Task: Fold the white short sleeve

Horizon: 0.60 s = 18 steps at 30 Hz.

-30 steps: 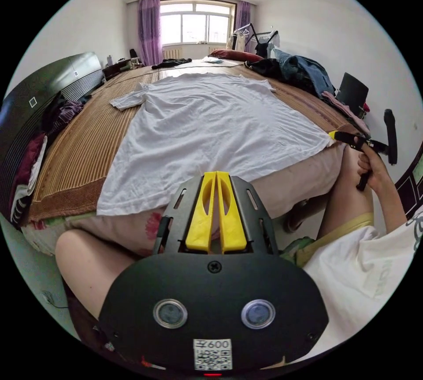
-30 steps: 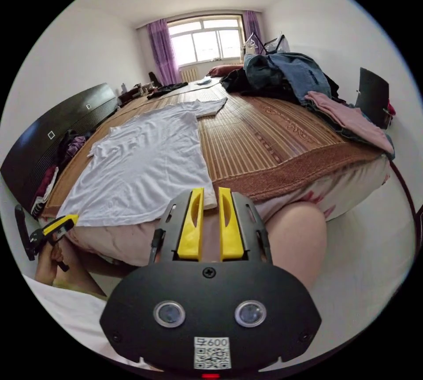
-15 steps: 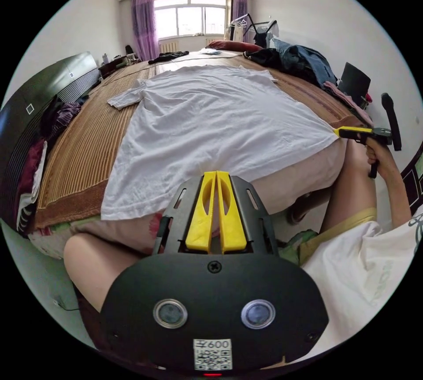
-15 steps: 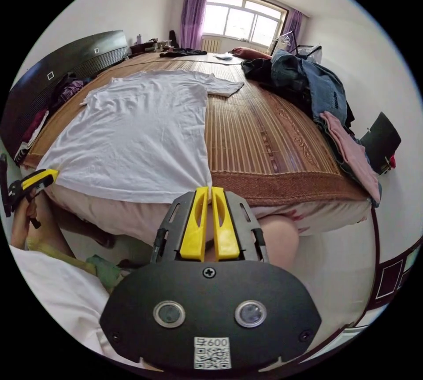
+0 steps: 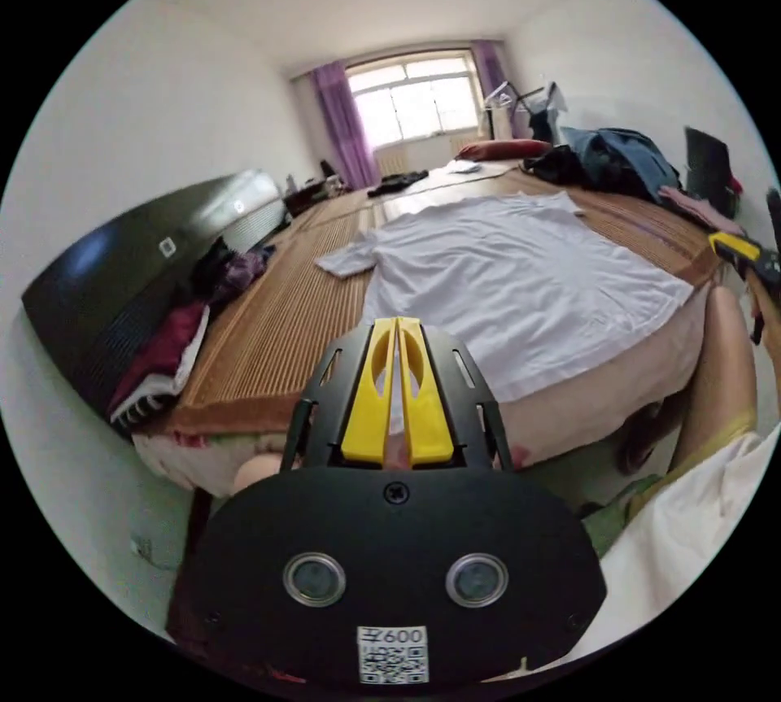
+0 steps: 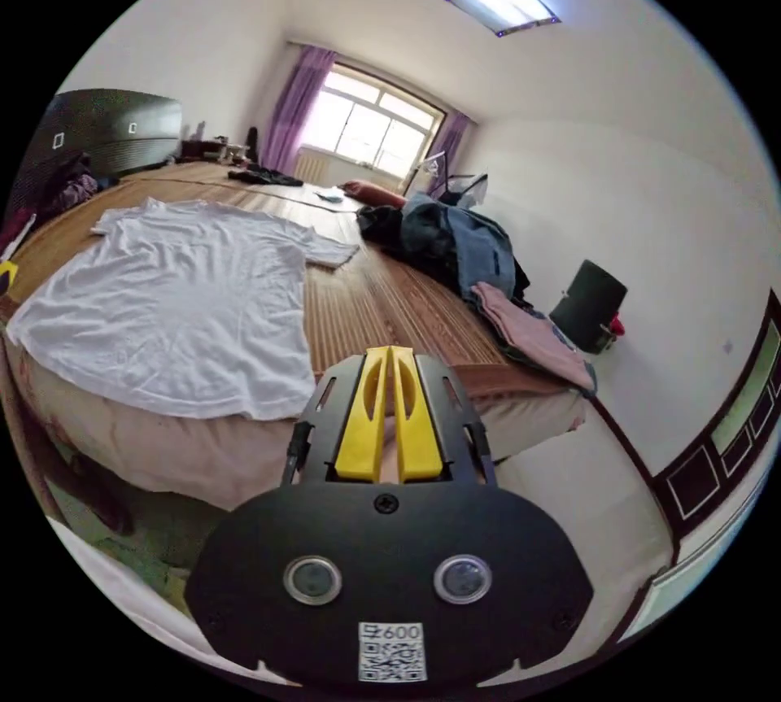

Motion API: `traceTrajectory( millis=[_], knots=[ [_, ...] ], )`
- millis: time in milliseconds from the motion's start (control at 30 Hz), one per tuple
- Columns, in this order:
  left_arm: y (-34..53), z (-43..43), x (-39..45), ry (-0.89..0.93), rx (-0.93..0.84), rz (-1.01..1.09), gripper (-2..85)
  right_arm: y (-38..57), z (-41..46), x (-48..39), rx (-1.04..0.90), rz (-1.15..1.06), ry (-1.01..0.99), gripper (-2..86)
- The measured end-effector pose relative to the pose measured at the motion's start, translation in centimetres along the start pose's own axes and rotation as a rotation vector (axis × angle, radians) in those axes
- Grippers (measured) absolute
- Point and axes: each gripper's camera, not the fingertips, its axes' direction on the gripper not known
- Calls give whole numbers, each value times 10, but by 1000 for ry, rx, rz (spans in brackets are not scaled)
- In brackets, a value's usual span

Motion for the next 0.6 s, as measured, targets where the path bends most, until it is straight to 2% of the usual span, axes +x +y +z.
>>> traceTrajectory(
  millis=[67, 167, 233, 267, 300, 400, 500, 600],
  knots=[
    [-23, 14, 27, 84, 18, 34, 3, -6, 7, -18, -31, 33, -167, -8],
    [-43, 49, 54, 486, -28, -143, 4, -4, 19, -54, 27, 131, -439, -8],
    [-41, 72, 66, 591, -90, -271, 4, 2, 24, -81, 96, 109, -530, -8],
    [-35, 86, 71, 592, -140, -338, 5, 5, 28, -101, 122, 40, -504, -8],
    [-27, 88, 72, 577, -99, -349, 6, 9, 34, -119, 105, -48, -441, -8],
    [-18, 72, 64, 494, -12, -234, 7, 13, 54, -112, 51, -65, -357, -8],
    [-8, 59, 34, 381, -39, -210, 8, 11, 73, -72, 45, 57, -472, -8],
    [11, 53, -18, 238, -149, -333, 7, 6, 89, -44, 13, 100, -406, -8]
  ],
)
